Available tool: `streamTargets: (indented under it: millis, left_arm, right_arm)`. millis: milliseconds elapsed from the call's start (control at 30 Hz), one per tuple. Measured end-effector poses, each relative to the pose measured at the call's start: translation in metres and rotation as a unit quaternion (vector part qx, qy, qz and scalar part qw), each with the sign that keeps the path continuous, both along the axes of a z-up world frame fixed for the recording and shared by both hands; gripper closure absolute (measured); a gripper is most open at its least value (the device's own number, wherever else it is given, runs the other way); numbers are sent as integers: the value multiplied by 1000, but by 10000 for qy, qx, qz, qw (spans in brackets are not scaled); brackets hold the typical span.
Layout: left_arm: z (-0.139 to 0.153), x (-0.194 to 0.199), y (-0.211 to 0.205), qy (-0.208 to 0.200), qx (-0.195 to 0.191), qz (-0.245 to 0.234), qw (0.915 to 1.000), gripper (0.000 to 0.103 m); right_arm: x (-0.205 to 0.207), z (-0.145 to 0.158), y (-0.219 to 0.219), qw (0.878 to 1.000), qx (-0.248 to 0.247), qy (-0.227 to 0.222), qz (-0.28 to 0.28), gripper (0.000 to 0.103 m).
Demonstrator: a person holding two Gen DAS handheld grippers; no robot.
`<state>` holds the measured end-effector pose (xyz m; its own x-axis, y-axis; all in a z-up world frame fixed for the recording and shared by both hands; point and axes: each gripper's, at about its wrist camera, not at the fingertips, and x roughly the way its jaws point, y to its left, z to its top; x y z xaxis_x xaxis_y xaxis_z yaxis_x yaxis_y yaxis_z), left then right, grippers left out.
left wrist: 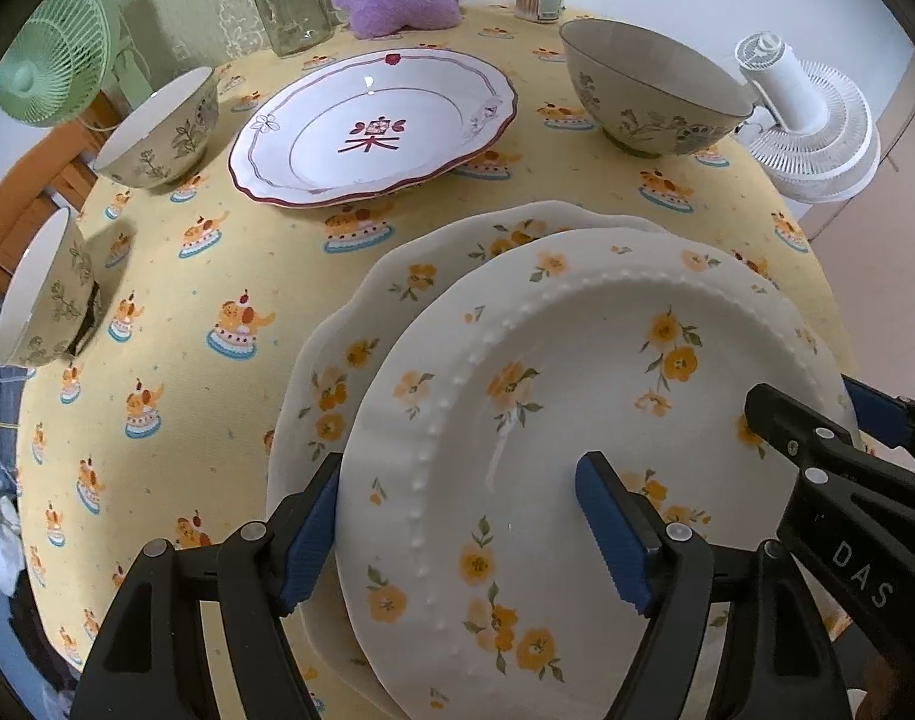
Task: Organize plates and bowls
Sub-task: 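Carry the dotted-rim plate over and lower it onto the scalloped plate, then open both tools to release the dotted-rim plate and withdraw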
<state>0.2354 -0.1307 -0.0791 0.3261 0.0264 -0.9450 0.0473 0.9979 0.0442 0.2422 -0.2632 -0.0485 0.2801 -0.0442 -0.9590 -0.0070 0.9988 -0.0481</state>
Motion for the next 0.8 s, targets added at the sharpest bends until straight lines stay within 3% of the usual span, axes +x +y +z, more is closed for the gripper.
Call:
streamTargets:
  millis: [167, 600, 800]
  left_arm:
    - [0, -2, -9, -116, 393, -56, 9991, 23]
    - [16, -15, -3, -354, 73, -46, 9993, 25]
    - [16, -18, -4, -329, 66, -114, 9994, 25]
  right_arm:
    - [-1, -1, 3, 9999, 18, -24, 105, 46]
    - [-27, 20, -4, 9995, -32, -271, 133, 47]
    - [-30, 16, -1, 9998, 10, -161, 141, 59]
